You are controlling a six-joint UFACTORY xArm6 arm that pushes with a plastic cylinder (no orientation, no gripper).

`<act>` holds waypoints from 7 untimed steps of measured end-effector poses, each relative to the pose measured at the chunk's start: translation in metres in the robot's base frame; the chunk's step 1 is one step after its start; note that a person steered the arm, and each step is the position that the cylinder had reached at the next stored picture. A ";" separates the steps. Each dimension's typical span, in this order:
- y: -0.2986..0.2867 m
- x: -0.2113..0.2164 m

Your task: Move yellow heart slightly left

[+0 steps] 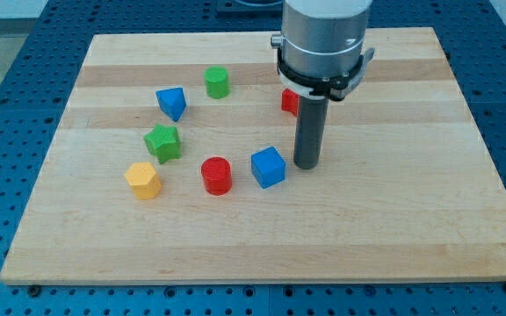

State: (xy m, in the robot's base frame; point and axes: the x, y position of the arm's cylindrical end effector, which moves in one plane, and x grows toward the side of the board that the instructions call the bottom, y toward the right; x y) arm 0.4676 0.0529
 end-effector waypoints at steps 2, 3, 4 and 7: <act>-0.011 -0.006; -0.032 -0.006; -0.035 -0.008; -0.035 -0.029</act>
State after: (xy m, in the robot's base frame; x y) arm 0.4384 0.0176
